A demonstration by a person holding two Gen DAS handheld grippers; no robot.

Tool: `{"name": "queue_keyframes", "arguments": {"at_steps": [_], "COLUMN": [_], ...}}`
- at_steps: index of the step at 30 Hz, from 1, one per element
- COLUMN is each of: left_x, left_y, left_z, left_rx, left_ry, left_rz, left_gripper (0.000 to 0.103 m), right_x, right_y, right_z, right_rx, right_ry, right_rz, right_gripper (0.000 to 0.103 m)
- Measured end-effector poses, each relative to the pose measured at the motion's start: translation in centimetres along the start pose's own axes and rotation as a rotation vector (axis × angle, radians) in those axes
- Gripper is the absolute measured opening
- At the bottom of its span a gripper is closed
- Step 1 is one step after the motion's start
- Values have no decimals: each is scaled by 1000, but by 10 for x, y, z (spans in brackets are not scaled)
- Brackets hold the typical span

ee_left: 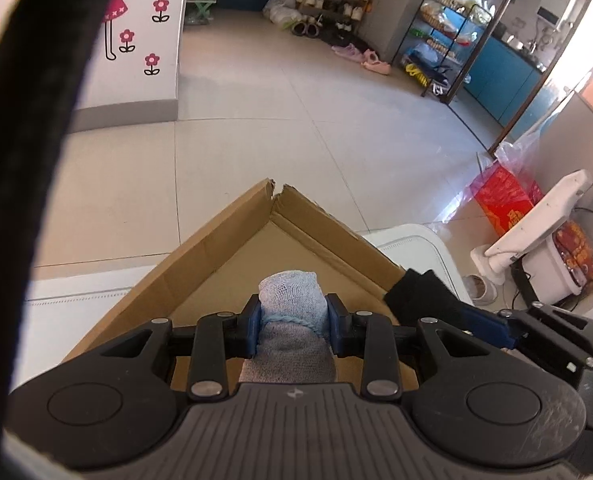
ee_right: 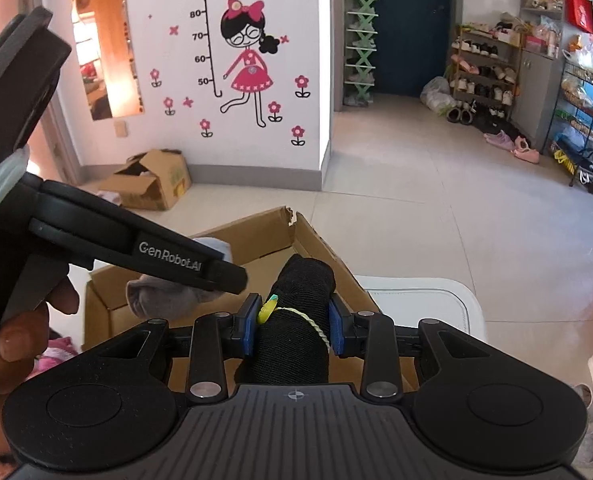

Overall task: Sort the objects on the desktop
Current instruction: 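Lower both socks into the box and open both tools, then move both open tools back to the plush toys on the table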

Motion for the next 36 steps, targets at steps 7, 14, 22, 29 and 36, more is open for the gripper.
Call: {"name": "queue_keyframes", "arguments": {"at_steps": [7, 14, 22, 29, 36], "left_x": [-11, -11, -15, -31, -87], "left_y": [-3, -8, 1, 63, 149], "left_z": [-5, -30, -89, -198, -278], "left_rx": [5, 52, 102, 209, 327], "left_ry": [-8, 22, 62, 67, -43], "left_rz": [-68, -62, -26, 104, 138], "left_gripper": [50, 62, 66, 70, 79], "right_x": [3, 9, 3, -21, -71], "right_y": [-7, -15, -5, 30, 87], "right_z": [11, -8, -61, -147, -223], "right_rx": [29, 76, 123, 175, 215], "right_ry": [3, 5, -71, -135, -236], "right_rz": [20, 49, 98, 89, 59], "right_gripper": [47, 63, 61, 62, 67]}}
Point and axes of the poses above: each gripper's, at about its wrist camera, not at the fingertips, and z roughly the way its jaws point, x to its right, y to its underside, the point moved 6 cm from there along z, roughly the way its jaws point, and after that the axes turned 3 degrees about x, right-handed, at the moved point
